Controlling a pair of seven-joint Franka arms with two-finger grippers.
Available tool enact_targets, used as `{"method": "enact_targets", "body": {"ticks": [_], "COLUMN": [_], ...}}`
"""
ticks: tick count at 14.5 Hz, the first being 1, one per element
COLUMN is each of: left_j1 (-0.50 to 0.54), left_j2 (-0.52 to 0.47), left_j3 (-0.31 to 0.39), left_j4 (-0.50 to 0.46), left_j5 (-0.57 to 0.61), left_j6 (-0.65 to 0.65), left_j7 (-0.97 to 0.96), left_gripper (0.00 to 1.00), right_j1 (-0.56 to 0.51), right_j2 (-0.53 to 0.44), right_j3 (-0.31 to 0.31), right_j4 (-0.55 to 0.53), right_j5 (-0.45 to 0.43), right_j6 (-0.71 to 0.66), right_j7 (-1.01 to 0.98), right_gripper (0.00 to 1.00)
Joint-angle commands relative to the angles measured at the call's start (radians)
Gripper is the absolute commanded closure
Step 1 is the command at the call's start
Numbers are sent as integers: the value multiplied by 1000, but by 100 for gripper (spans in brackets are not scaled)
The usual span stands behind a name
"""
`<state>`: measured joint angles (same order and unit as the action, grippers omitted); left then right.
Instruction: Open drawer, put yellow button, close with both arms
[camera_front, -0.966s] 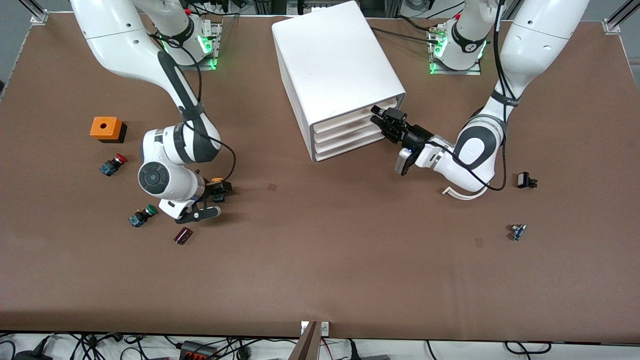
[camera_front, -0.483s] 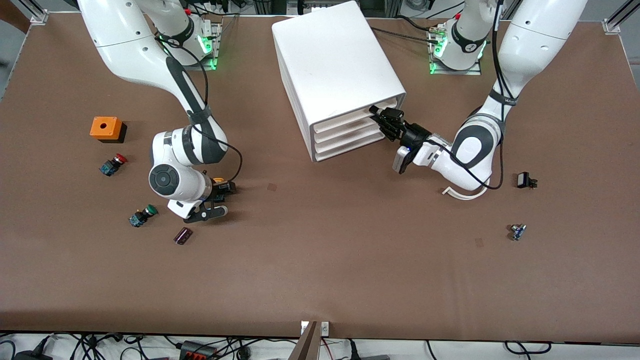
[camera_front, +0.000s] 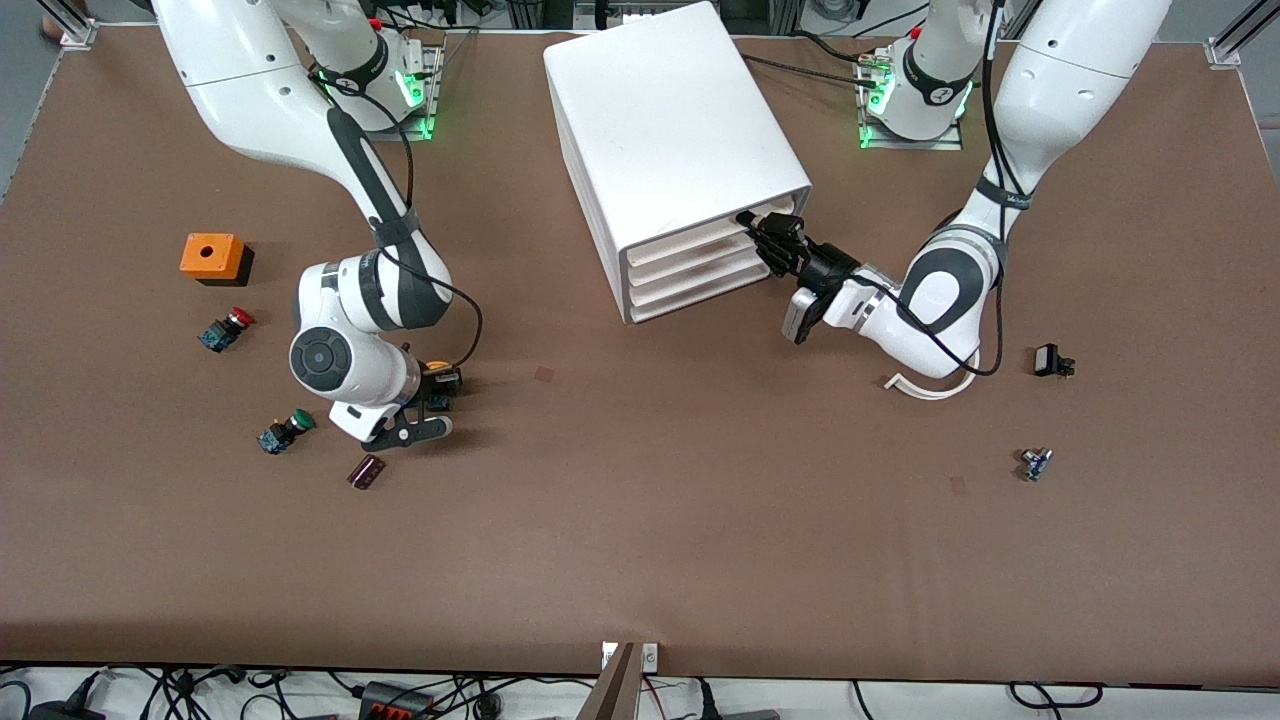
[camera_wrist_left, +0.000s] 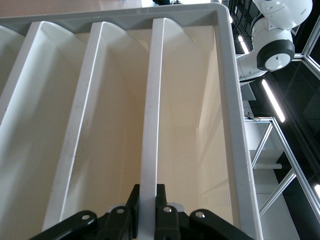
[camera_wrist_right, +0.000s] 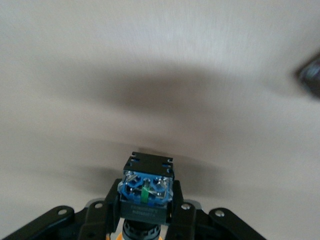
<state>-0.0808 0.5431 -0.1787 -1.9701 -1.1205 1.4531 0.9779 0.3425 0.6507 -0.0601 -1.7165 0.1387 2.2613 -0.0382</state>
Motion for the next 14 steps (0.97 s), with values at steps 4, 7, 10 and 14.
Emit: {"method": "enact_targets", "body": {"ticks": [4, 7, 10, 14], "left_j1": [6, 13, 13, 19], "left_j2": [61, 121, 139, 124], "left_j3": [63, 99, 136, 137], "left_j4": [179, 307, 350, 347], "left_j5": [114, 137, 139, 139], "left_j6": [16, 15, 16, -2], "left_j7": [-13, -13, -13, -57], "left_gripper": [96, 95, 84, 0], "right_j1": [16, 26, 71, 163], "right_j2": [-25, -26, -28, -72], "right_j3": [-1, -1, -3, -3], "right_j4": [188, 357, 492, 502], "right_j5": [13, 12, 5, 10], "right_j6": [-66, -231, -347, -348], "right_j7": [-12, -8, 6, 89], "right_gripper": [98, 98, 100, 100]}}
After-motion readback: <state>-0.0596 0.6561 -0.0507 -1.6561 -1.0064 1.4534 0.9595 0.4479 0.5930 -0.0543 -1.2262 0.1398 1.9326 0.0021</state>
